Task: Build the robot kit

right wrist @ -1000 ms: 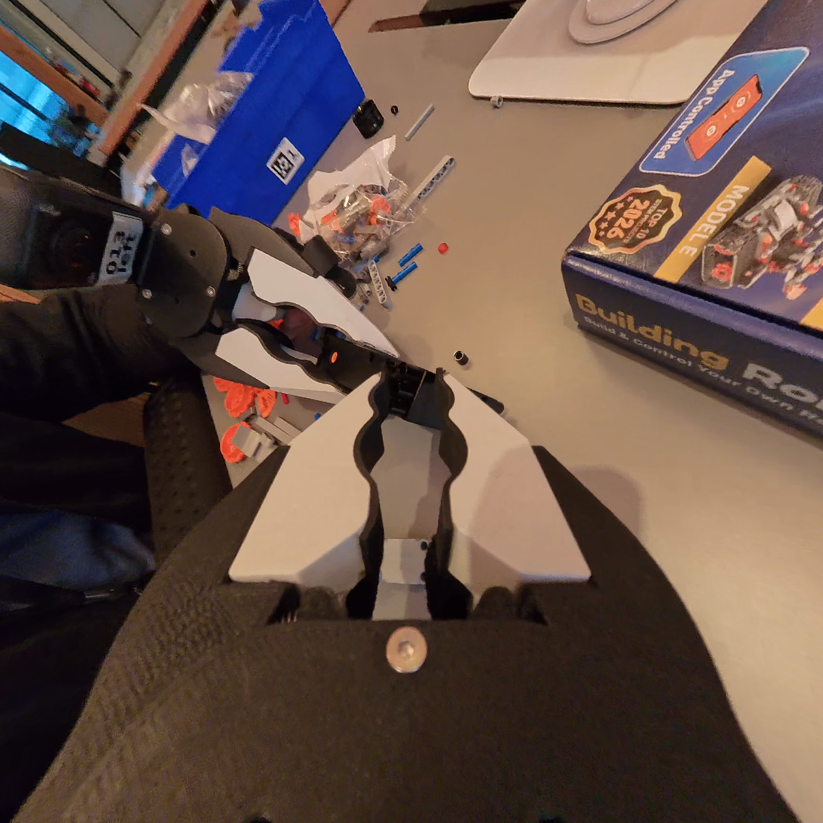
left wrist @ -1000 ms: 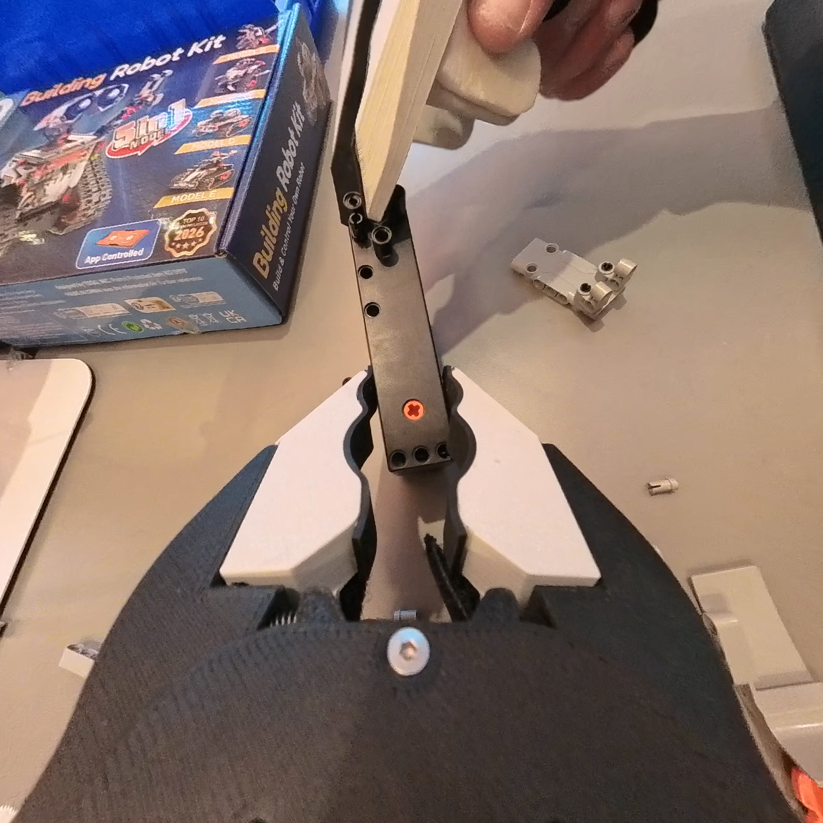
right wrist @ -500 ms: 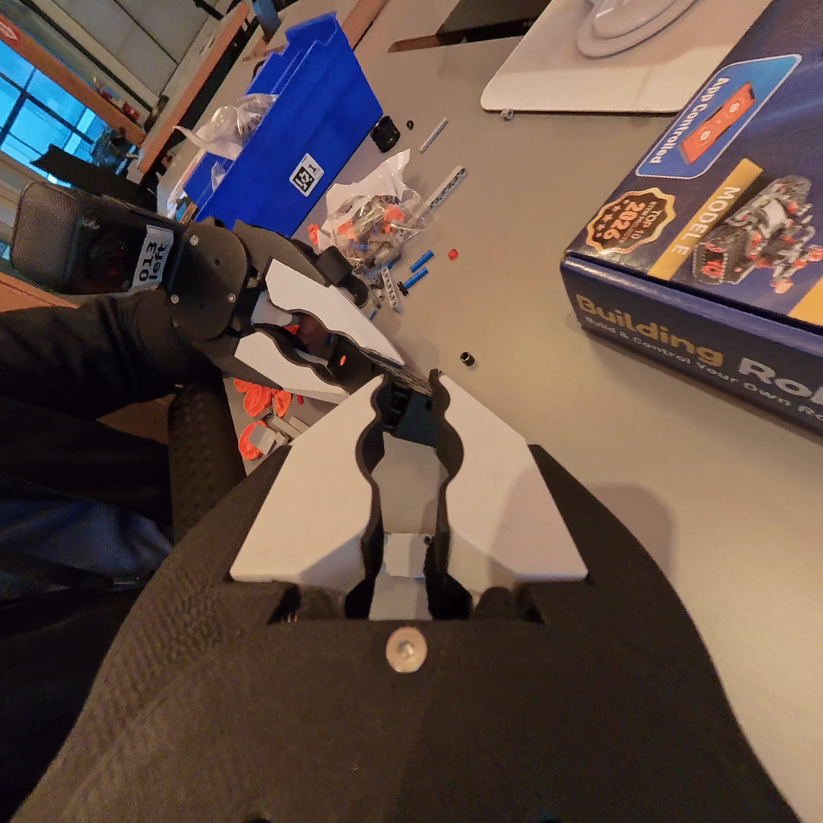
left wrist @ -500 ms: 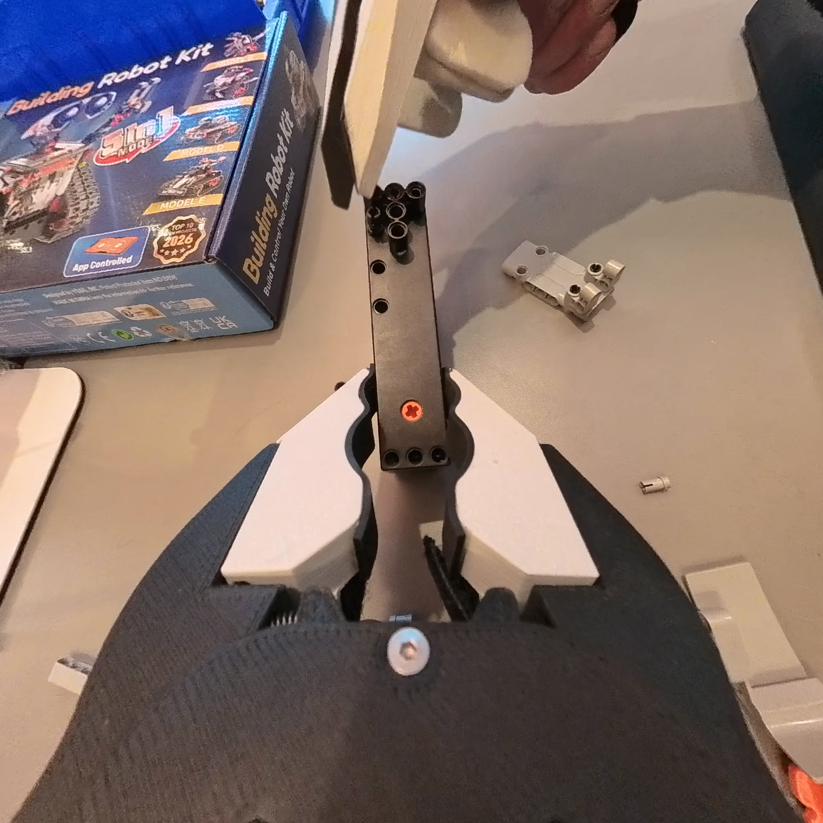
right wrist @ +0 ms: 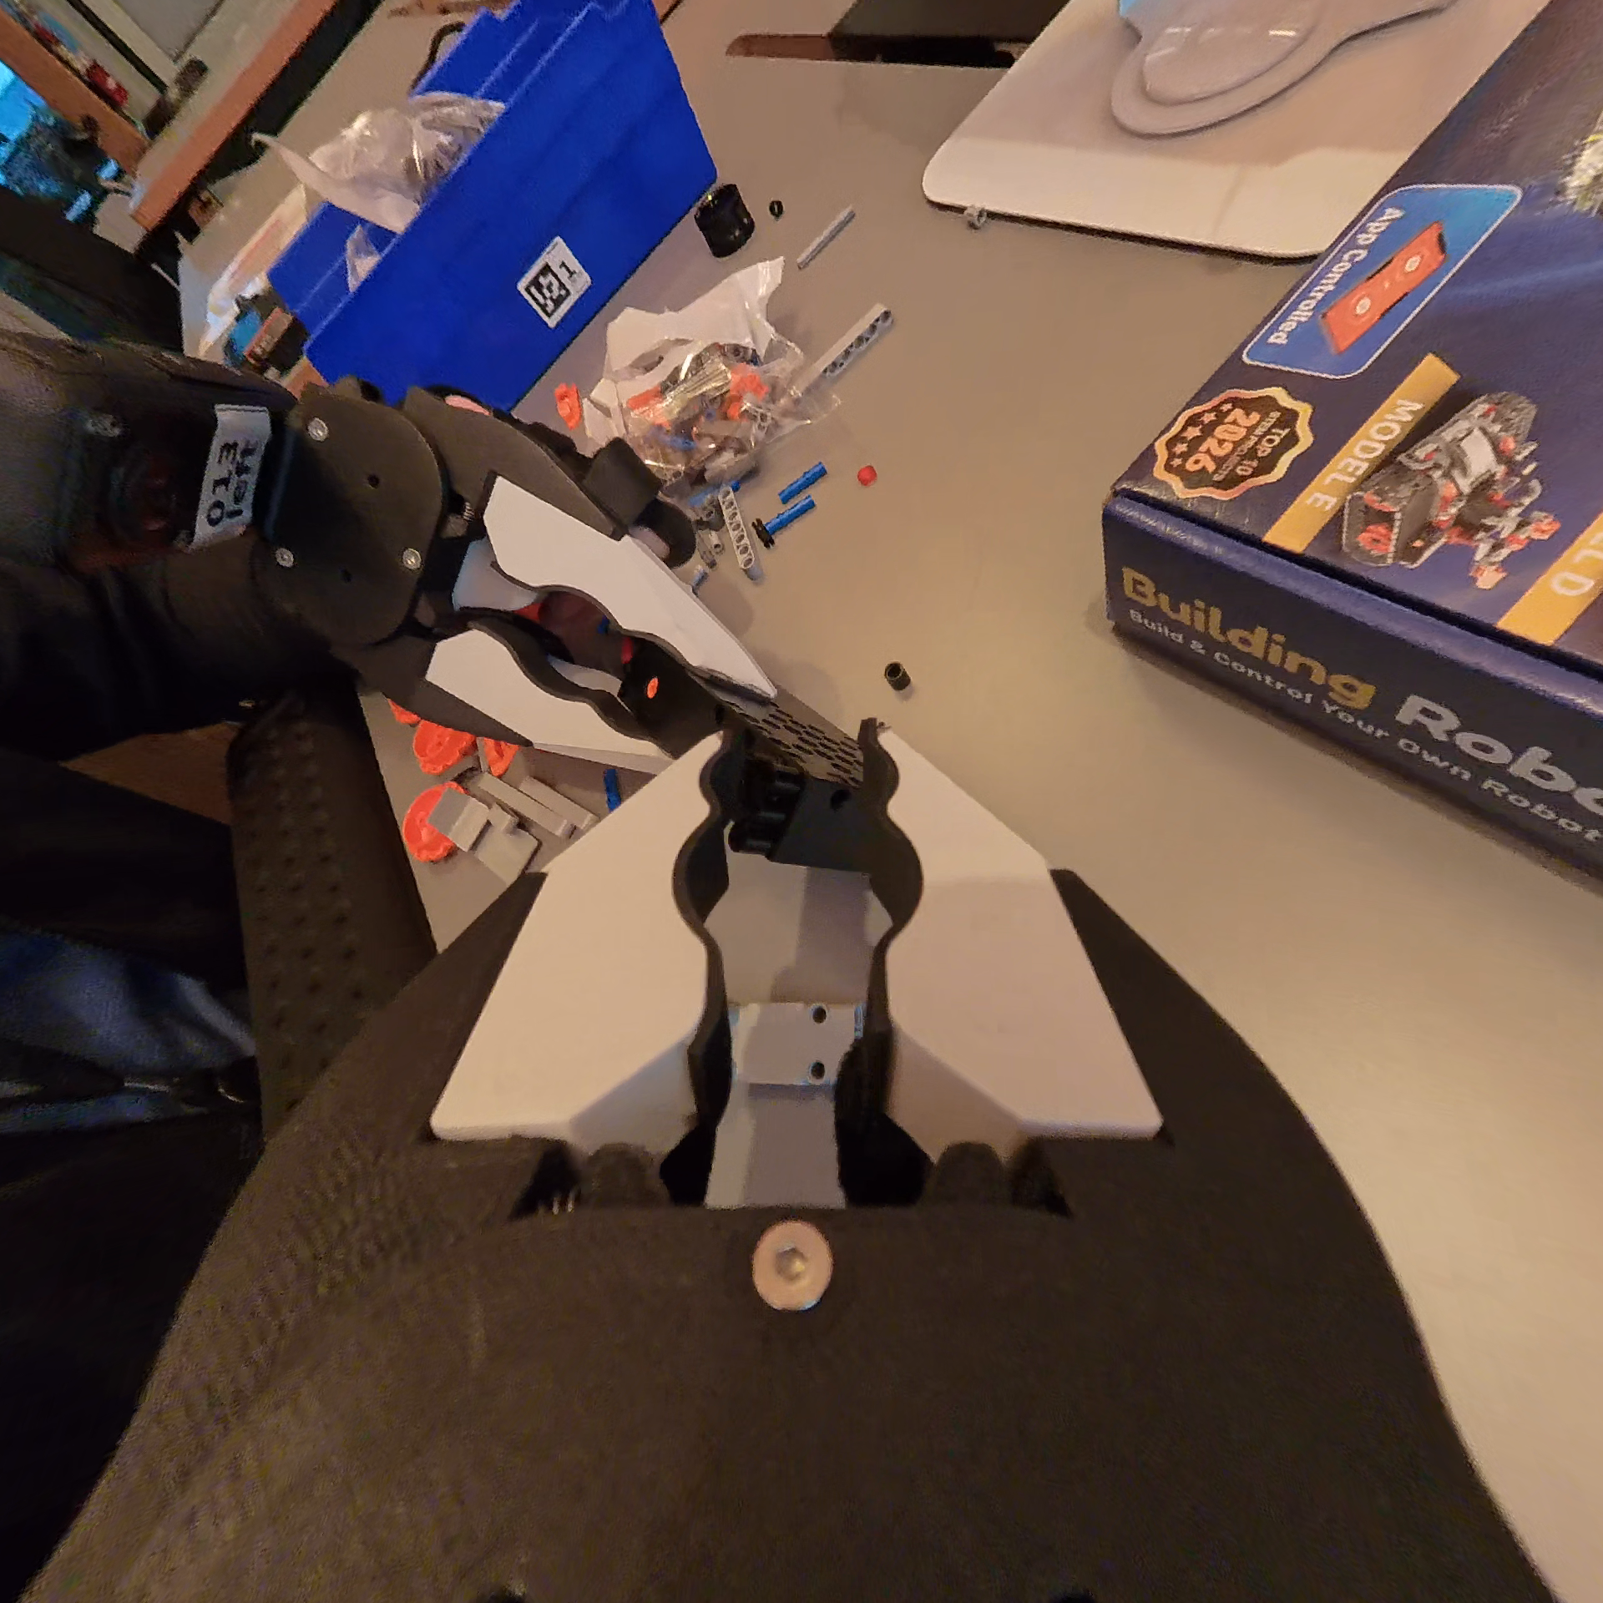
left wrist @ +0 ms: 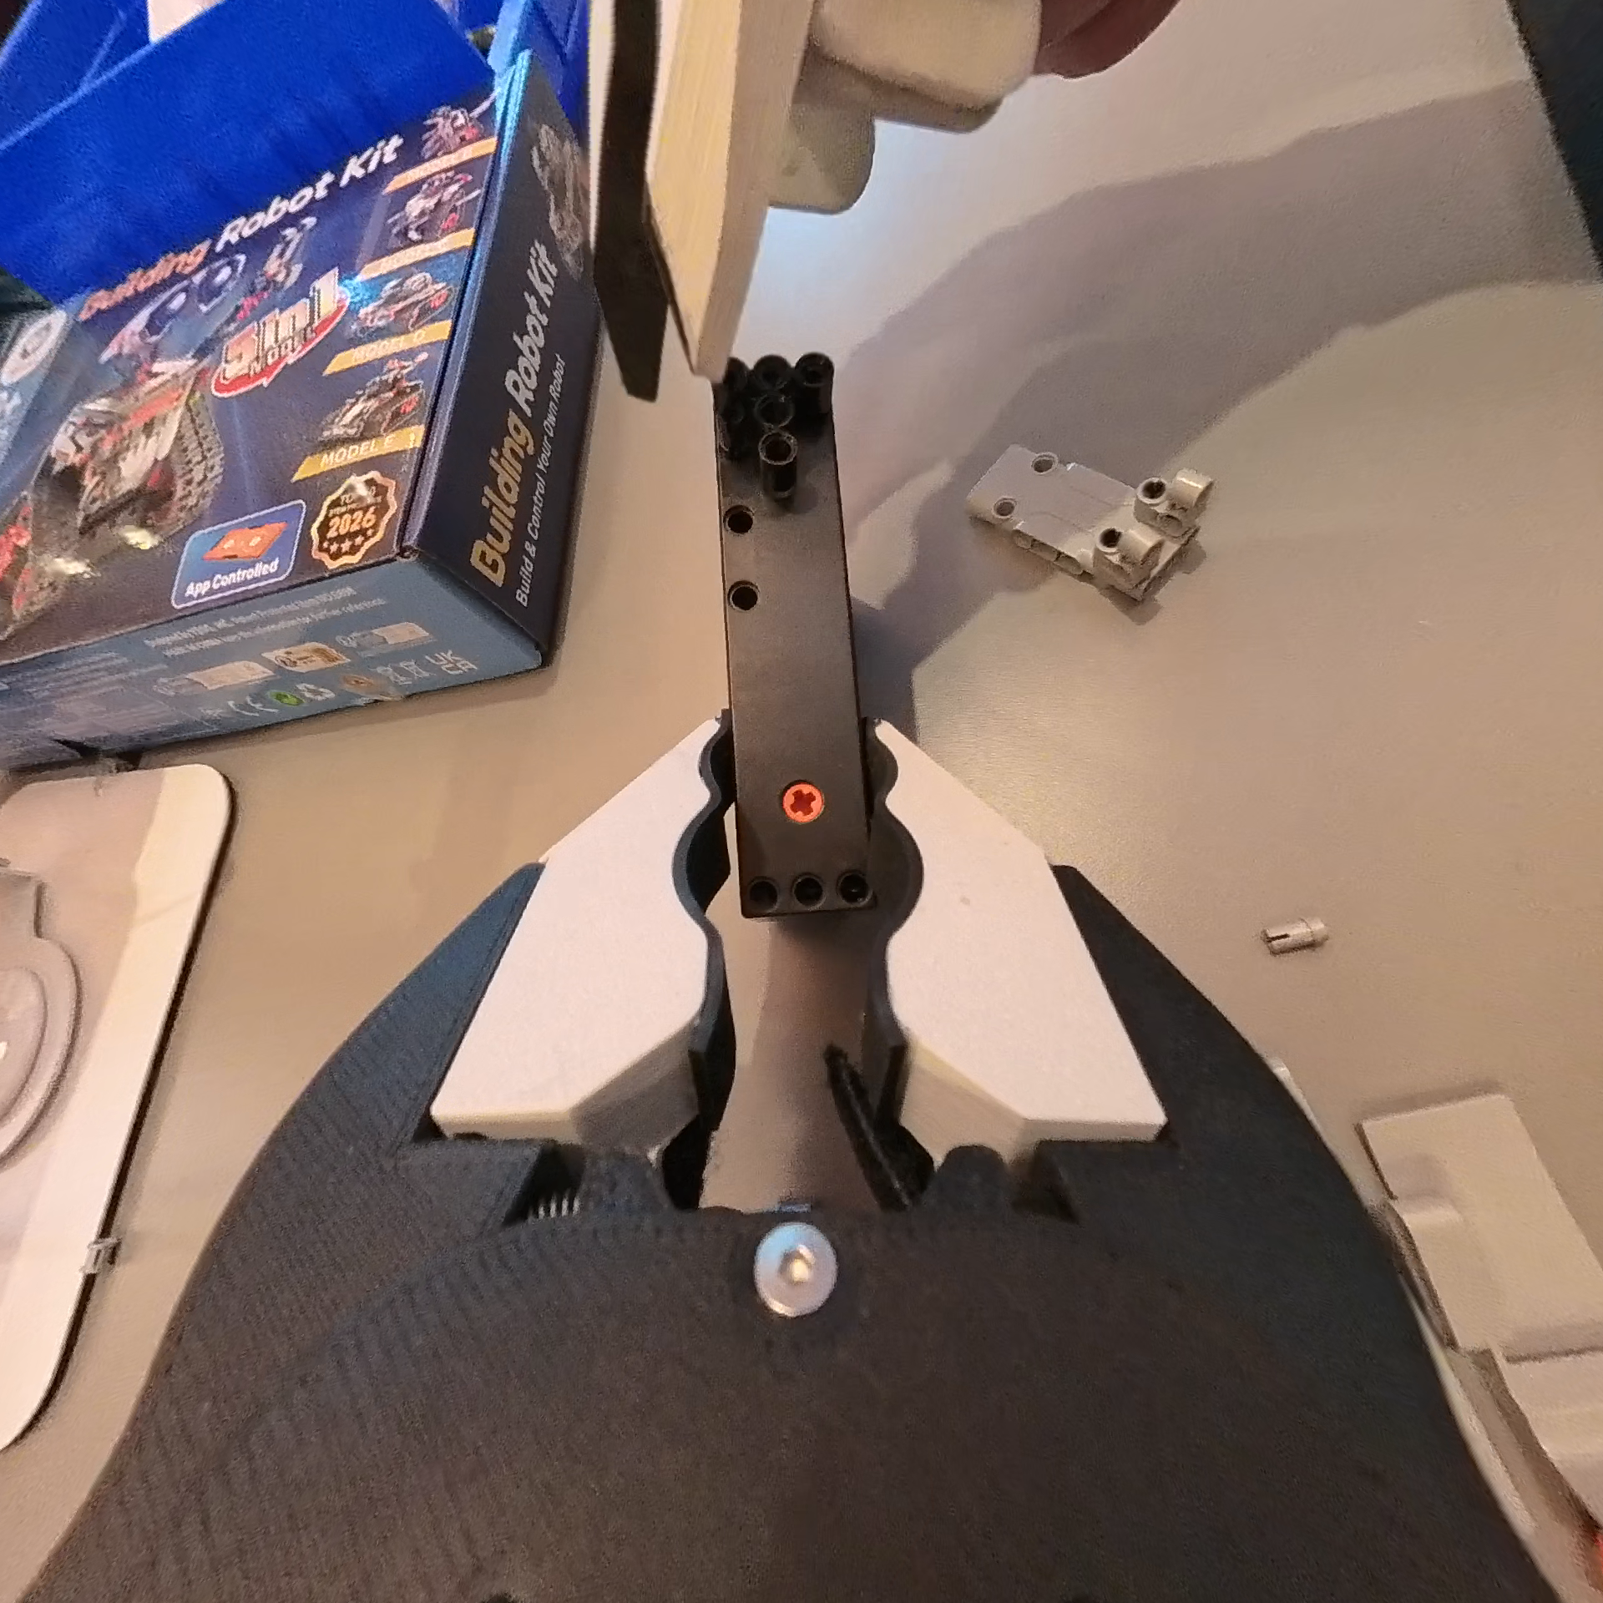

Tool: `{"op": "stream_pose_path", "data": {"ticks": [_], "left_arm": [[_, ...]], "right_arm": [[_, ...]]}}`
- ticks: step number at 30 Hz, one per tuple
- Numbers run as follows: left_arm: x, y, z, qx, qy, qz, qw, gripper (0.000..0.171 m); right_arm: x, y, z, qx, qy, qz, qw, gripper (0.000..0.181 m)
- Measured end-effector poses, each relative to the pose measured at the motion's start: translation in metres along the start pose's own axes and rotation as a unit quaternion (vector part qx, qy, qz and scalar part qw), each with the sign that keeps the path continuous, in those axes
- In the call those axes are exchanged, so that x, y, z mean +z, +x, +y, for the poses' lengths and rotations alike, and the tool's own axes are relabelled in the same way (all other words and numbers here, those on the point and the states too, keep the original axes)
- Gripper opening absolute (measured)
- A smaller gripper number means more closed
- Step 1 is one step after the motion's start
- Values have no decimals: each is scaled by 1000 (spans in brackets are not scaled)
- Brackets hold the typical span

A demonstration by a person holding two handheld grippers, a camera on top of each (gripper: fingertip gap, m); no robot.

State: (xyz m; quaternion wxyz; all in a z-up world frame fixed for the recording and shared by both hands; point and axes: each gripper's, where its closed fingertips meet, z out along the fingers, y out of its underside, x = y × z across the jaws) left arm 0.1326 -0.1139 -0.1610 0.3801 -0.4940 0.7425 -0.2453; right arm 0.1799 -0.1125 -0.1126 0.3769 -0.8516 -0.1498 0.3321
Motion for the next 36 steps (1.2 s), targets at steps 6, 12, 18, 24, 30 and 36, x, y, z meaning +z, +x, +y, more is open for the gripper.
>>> {"op": "stream_pose_path", "data": {"ticks": [6,12,18,24,30,36], "left_arm": [[2,3,-2,30,-1,-13,999,26],[4,5,-2,56,-6,-30,998,26],[5,5,-2,65,-10,-31,997,26],[3,6,0,72,-23,-25,997,26],[2,5,1,72,-31,-20,997,26],[1,5,2,69,-36,-17,997,26]], "right_arm": [[9,-6,7,-17,7,-35,999,19],[11,-7,7,-32,23,-65,997,18],[2,-8,-1,-52,78,-72,993,18],[1,-12,6,-82,80,-81,990,20],[3,-20,12,-122,70,-79,987,29],[20,-24,28,-156,21,-73,985,35]]}}
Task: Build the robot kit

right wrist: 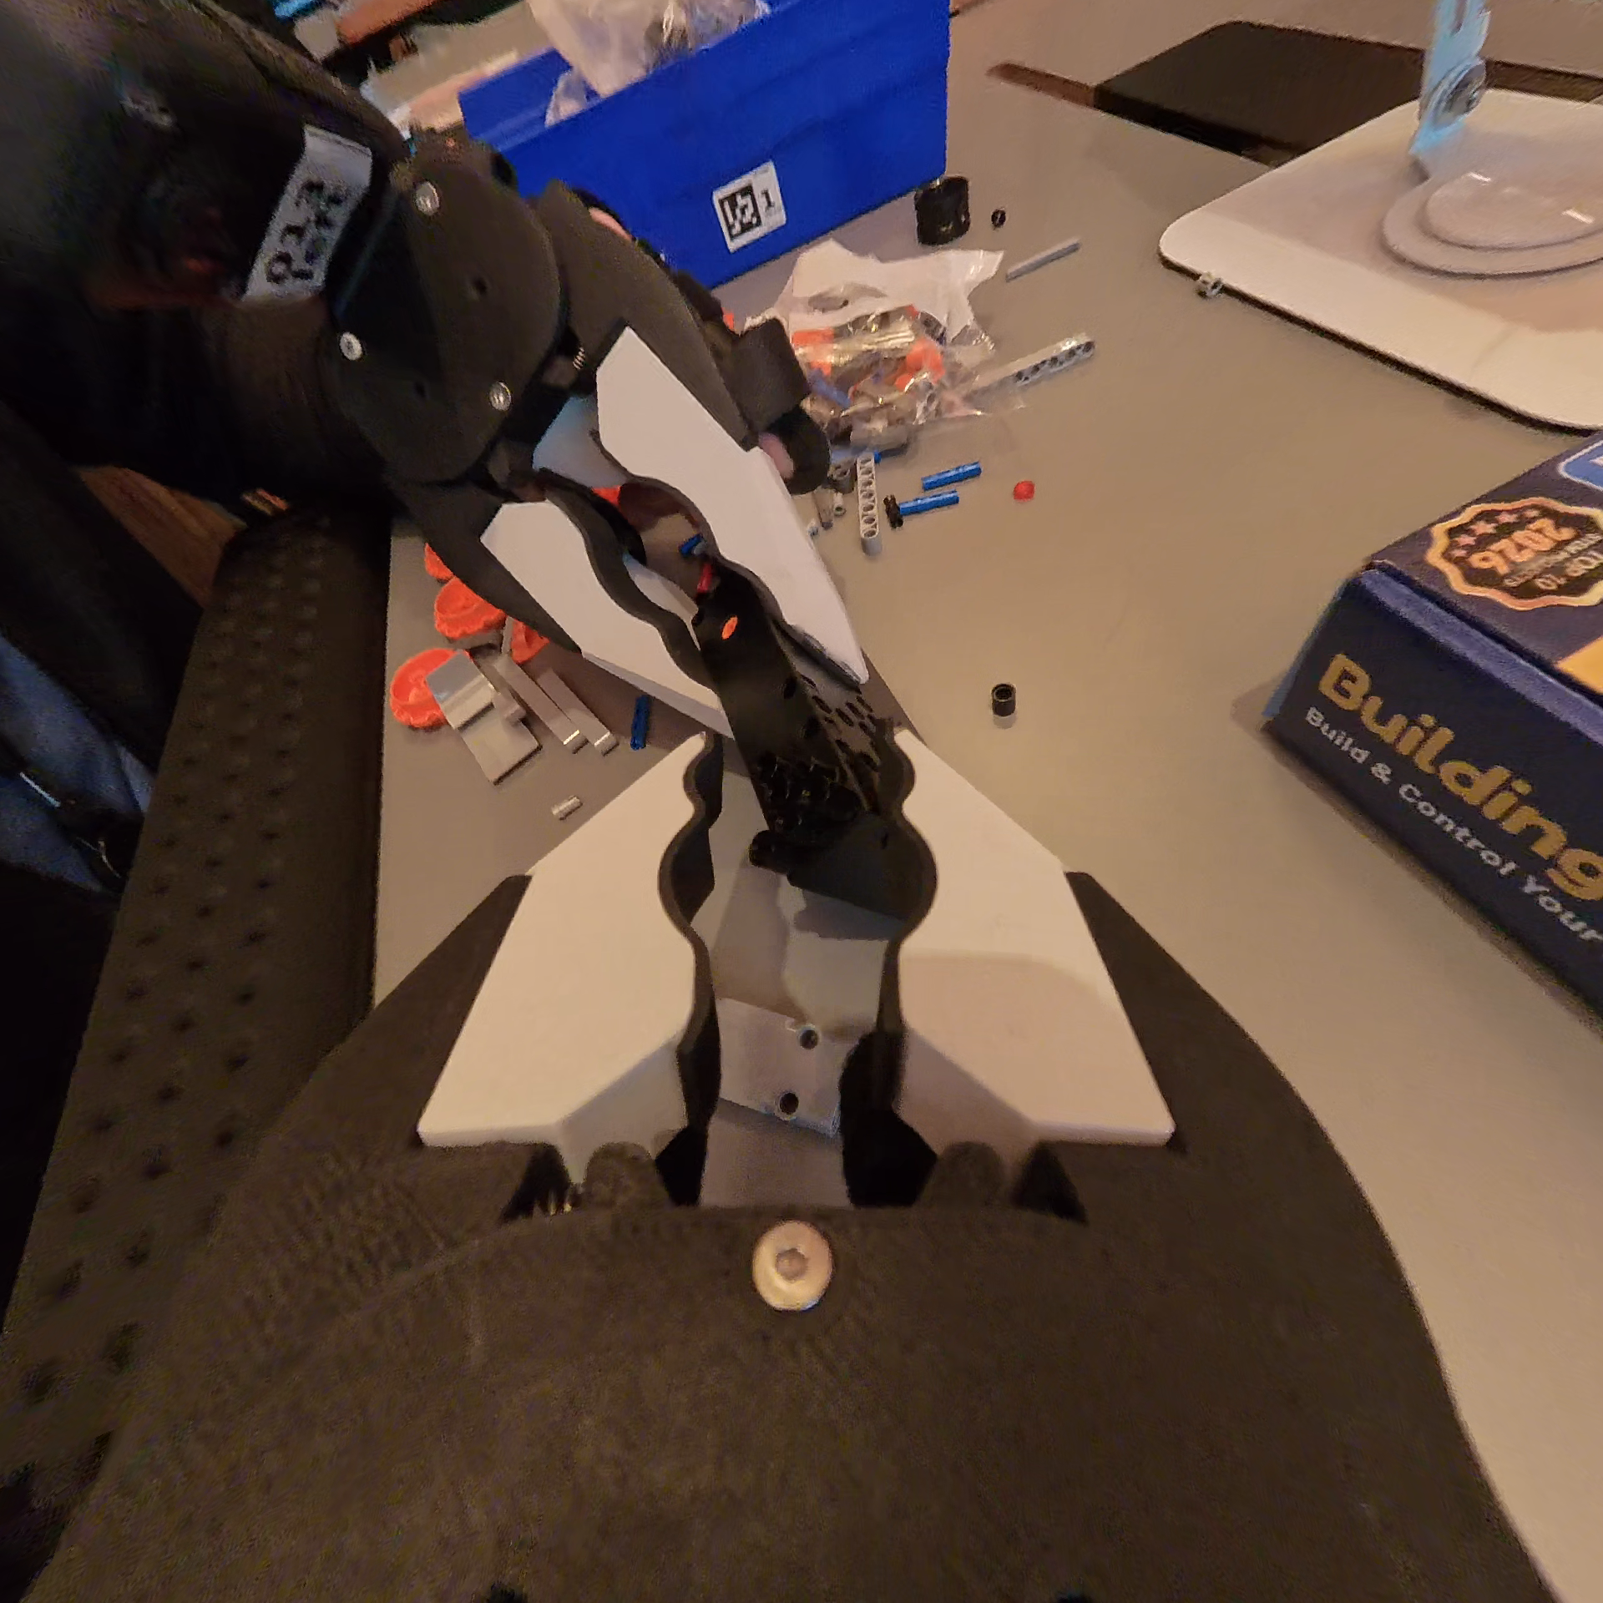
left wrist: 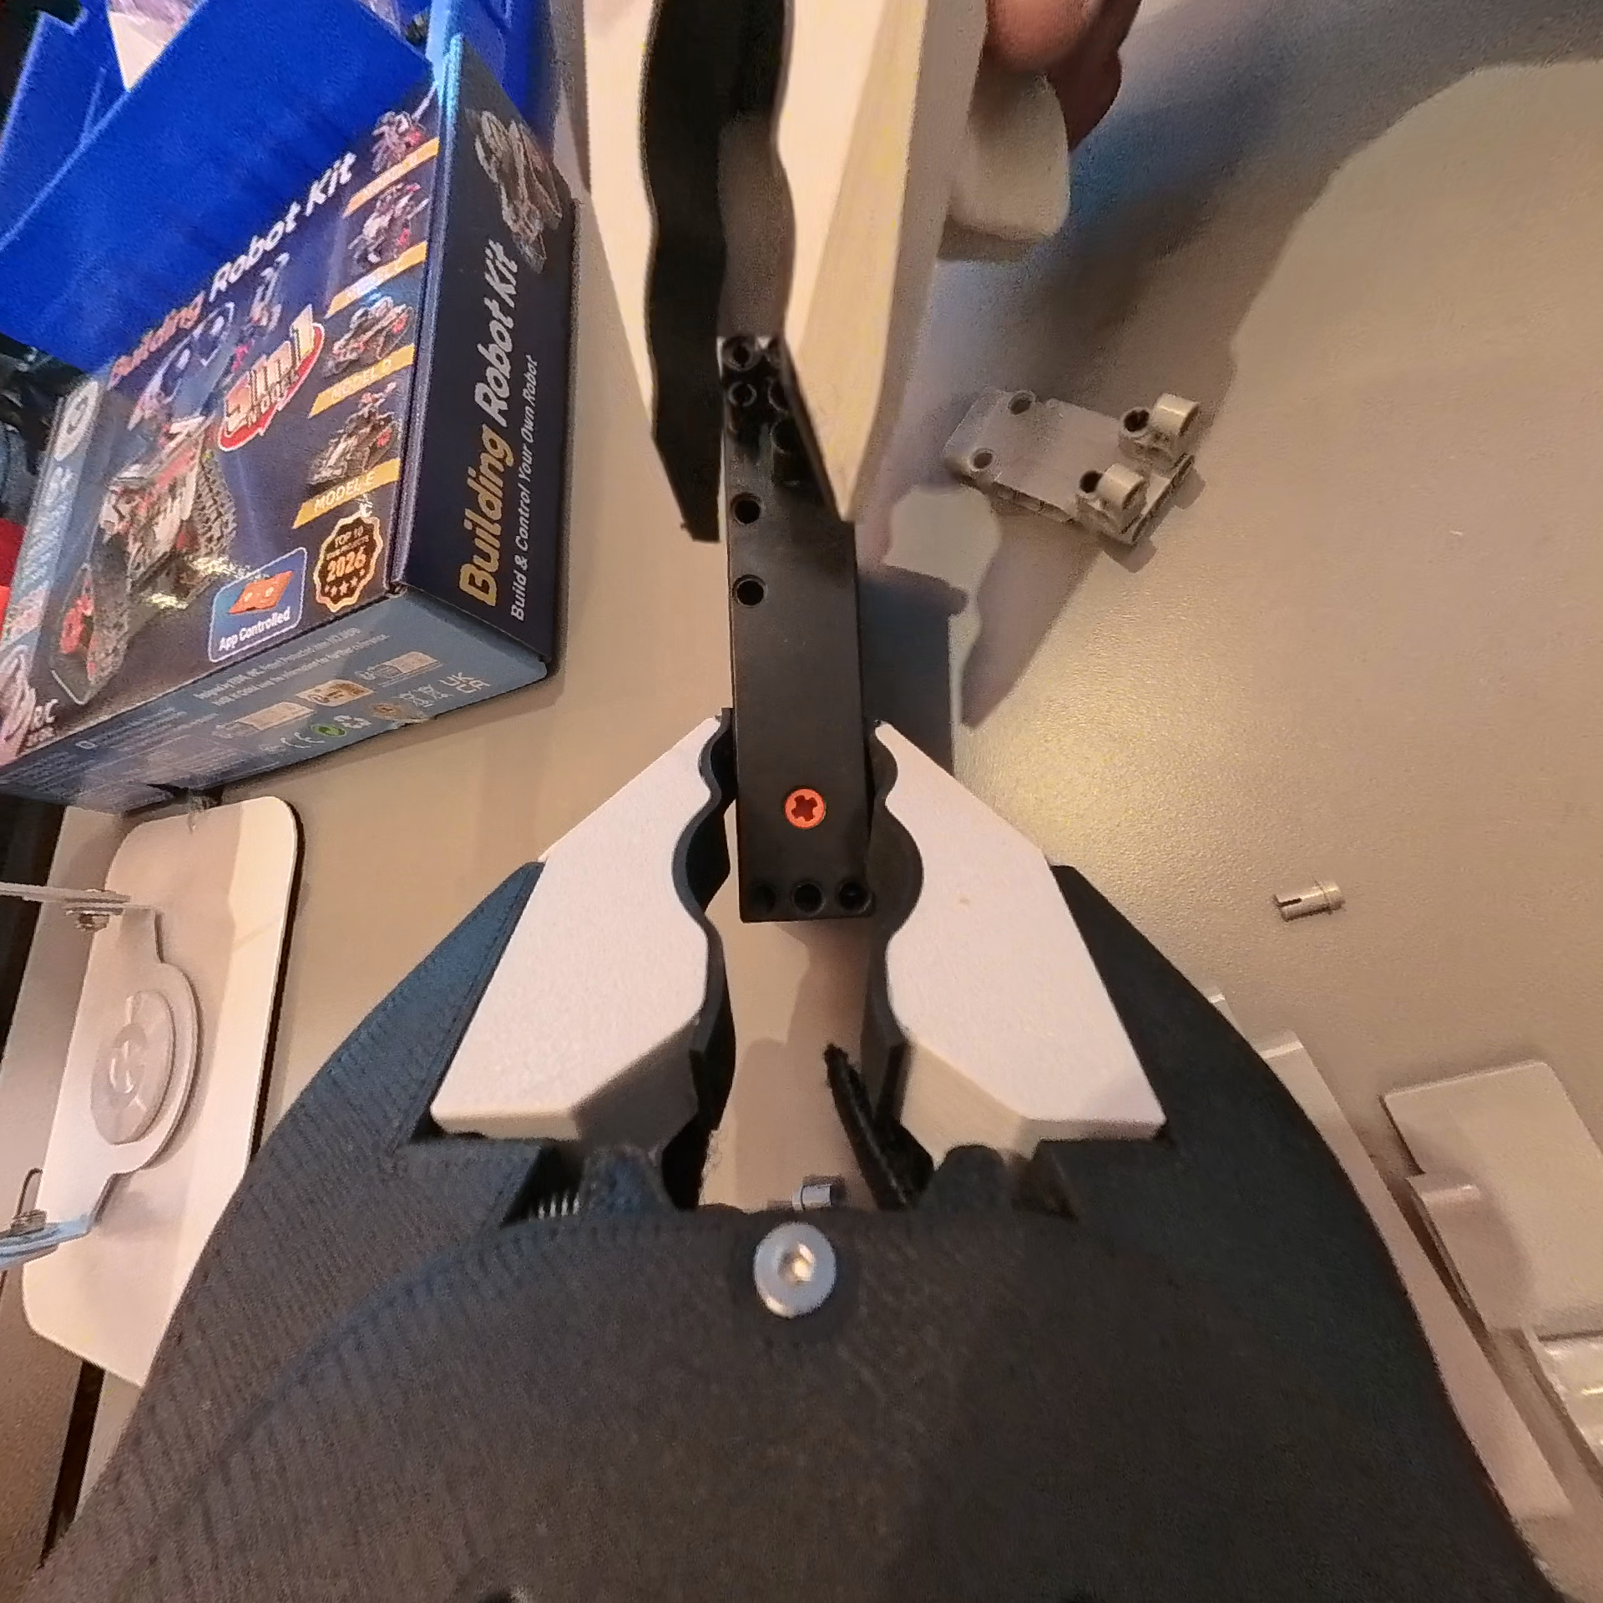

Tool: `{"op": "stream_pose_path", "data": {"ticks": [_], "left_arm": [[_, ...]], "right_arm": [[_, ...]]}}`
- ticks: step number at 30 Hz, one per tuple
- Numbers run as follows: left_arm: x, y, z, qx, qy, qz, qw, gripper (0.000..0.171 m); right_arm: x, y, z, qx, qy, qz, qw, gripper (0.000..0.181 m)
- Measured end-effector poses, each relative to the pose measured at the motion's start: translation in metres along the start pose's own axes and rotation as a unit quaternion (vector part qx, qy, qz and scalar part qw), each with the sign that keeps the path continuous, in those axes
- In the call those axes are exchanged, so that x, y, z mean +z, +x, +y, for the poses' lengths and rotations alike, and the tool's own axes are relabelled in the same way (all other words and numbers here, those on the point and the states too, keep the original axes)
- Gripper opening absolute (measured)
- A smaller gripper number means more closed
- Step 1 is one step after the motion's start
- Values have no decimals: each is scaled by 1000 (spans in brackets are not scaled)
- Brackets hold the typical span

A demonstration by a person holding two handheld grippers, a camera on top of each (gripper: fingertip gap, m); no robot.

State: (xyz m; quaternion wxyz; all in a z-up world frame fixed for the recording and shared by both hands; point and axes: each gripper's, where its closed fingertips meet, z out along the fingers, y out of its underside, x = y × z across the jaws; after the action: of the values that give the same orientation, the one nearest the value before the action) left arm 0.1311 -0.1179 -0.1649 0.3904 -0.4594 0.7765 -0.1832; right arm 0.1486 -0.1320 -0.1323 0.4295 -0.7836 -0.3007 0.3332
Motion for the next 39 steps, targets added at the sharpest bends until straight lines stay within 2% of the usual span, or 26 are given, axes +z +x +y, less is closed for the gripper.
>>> {"op": "stream_pose_path", "data": {"ticks": [4,14,21,29,34,39], "left_arm": [[0,1,0,6,-2,0,1000,26],[0,4,0,15,-5,5,1000,27],[-3,6,2,17,-4,32,999,29],[-7,11,7,79,4,28,996,32],[-12,20,6,57,9,77,995,38],[-26,20,-2,-73,43,178,980,47]], "right_arm": [[3,1,3,-15,-13,10,1000,27],[2,-2,7,-50,-32,22,998,25],[6,-5,7,-78,-41,36,995,24],[11,-14,13,-134,-60,88,985,23],[12,-19,17,-156,-62,112,980,22],[13,-20,20,-177,-66,130,973,21]]}}
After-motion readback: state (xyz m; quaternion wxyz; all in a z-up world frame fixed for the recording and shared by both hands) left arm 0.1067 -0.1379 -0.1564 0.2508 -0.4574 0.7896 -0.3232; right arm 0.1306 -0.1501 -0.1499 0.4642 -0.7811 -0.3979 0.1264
